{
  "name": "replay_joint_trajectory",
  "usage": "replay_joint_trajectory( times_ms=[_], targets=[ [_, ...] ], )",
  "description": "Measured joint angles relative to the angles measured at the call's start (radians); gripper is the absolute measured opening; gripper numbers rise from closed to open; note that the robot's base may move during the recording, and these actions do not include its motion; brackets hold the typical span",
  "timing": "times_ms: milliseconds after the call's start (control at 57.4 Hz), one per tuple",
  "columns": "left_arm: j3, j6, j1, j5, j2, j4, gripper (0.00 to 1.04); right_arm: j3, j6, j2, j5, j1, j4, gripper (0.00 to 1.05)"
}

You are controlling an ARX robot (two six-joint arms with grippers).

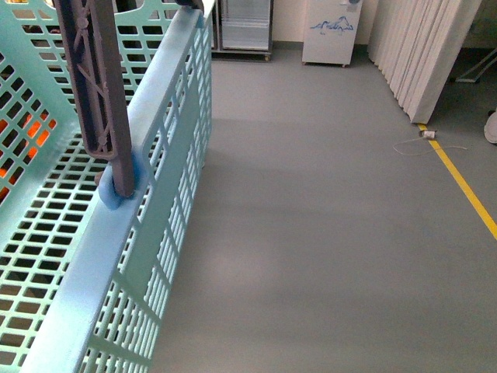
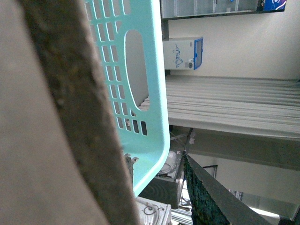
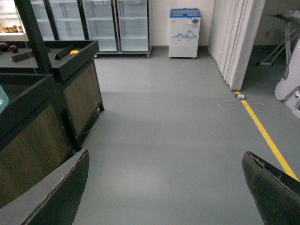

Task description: Pick lemon and mango into basket

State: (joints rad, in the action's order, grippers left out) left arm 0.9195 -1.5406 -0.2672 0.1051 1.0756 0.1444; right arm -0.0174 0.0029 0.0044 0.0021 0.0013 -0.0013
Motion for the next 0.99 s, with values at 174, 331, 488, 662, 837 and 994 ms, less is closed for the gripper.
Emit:
replay_joint_trajectory(
  times_ms=[174,331,488,662,837,994],
  targets=[
    [0.0,-0.003,-0.008,-0.02,0.0,0.0,0.31,0.0,0.0,0.0,0.001,0.0,0.0,0.96],
    [0.0,-0.008,-0.003,0.001,0.0,0.0,0.3,0.0,0.0,0.0,0.0,0.0,0.0,0.96],
    [0.0,0.004,-0.001,0.003,0.002,0.0,0.3,0.0,0.0,0.0,0.001,0.0,0.0,0.96],
    [0.0,-0.002,-0.001,-0.003,0.004,0.0,0.3,0.0,0.0,0.0,0.001,0.0,0.0,0.96],
    [0.0,-0.002,-0.001,-0.003,0.005,0.0,0.3,0.0,0.0,-0.003,0.0,0.0,0.0,0.96],
    [0.0,0.001,-0.001,0.0,0.004,0.0,0.3,0.0,0.0,0.0,0.001,0.0,0.0,0.96]
  ],
)
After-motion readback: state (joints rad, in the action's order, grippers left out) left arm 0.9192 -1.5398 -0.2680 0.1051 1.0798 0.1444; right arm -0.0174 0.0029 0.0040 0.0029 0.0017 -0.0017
